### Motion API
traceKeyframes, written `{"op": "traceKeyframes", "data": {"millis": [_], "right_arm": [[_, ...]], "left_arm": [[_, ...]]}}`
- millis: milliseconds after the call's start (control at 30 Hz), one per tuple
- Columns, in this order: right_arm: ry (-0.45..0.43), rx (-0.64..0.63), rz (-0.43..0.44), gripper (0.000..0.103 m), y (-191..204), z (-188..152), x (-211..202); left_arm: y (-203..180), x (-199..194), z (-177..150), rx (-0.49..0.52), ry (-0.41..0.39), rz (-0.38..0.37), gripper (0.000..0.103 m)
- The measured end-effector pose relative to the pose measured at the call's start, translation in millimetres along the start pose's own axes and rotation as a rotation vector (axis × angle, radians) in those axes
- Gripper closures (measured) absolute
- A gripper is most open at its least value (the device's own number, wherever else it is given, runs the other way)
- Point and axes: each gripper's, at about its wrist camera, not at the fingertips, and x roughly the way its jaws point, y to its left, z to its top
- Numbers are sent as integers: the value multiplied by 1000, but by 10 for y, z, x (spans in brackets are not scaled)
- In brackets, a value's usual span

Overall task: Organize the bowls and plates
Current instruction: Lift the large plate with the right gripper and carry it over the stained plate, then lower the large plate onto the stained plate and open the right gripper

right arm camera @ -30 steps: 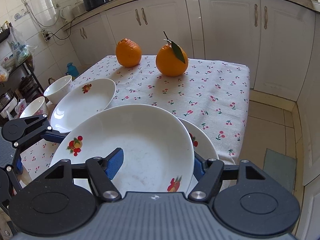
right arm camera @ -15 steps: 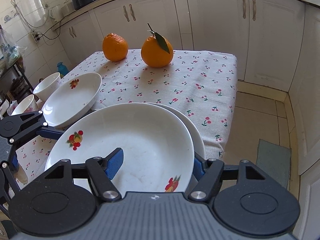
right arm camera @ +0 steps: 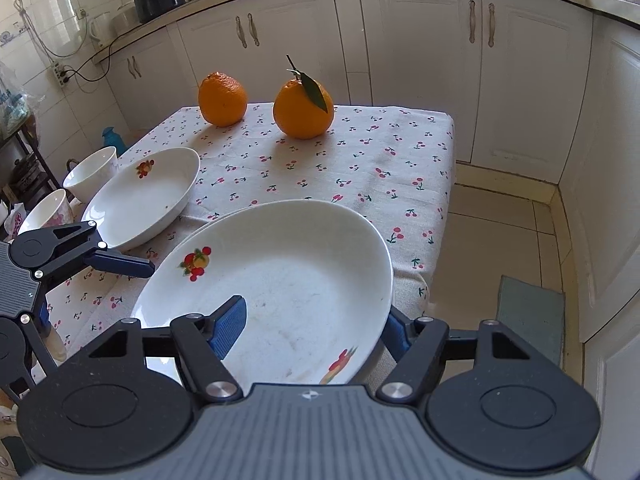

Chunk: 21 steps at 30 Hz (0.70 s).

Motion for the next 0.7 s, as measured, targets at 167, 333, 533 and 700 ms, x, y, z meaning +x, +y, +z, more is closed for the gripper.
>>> {"op": "traceKeyframes", "data": {"millis": [167,333,533,700], "right_arm": [[13,-26,-36,19,94,-17,-5],[22,-20,-62,13,140,-34,-2],[48,-29,-108,10,194,-89,25],[0,-63,-131,0,368,-133,-111]], "left_arm": [[-10,-30,-31,6,2,19,2],[-29,-102,-55,12,-10,32,2],[-52,-239,-92,19,-33,49,2],[-70,-445,-159,0,-72,83,2]]}}
